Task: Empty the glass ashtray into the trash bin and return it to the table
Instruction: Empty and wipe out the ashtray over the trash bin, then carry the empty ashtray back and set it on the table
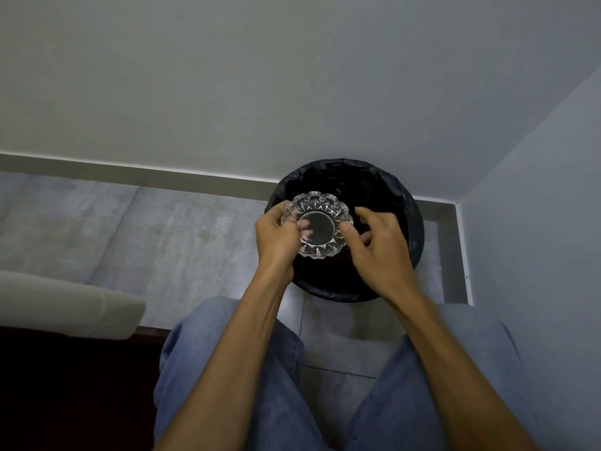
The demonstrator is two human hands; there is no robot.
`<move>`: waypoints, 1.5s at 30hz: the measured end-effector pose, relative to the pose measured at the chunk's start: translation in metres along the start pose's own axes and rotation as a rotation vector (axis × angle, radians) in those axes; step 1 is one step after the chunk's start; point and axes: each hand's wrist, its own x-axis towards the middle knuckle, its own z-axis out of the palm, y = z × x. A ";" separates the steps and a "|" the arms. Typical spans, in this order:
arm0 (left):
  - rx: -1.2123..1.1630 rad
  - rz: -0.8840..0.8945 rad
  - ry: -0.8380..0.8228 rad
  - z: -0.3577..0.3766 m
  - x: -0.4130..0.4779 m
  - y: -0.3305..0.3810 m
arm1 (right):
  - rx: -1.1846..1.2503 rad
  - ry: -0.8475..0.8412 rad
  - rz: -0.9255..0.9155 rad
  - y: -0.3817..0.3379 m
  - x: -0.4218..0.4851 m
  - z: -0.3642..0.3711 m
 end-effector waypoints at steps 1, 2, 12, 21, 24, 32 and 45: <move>-0.016 0.003 -0.009 0.001 -0.002 0.000 | -0.002 -0.044 0.061 0.001 0.001 0.001; -0.032 0.009 -0.021 0.002 -0.007 0.001 | 0.019 -0.090 0.109 0.001 0.002 0.002; 0.209 0.015 -0.050 -0.007 -0.106 0.057 | 0.132 -0.045 0.318 -0.085 -0.037 -0.066; 0.257 -0.001 0.038 -0.050 -0.235 0.231 | 0.090 -0.069 0.223 -0.279 -0.079 -0.192; 0.214 0.012 0.112 -0.073 -0.280 0.294 | 0.131 -0.132 0.213 -0.346 -0.092 -0.221; 0.073 0.014 0.377 -0.167 -0.377 0.381 | 0.168 -0.413 0.067 -0.487 -0.139 -0.235; -0.177 -0.055 0.946 -0.361 -0.503 0.401 | 0.085 -0.960 -0.182 -0.653 -0.245 -0.124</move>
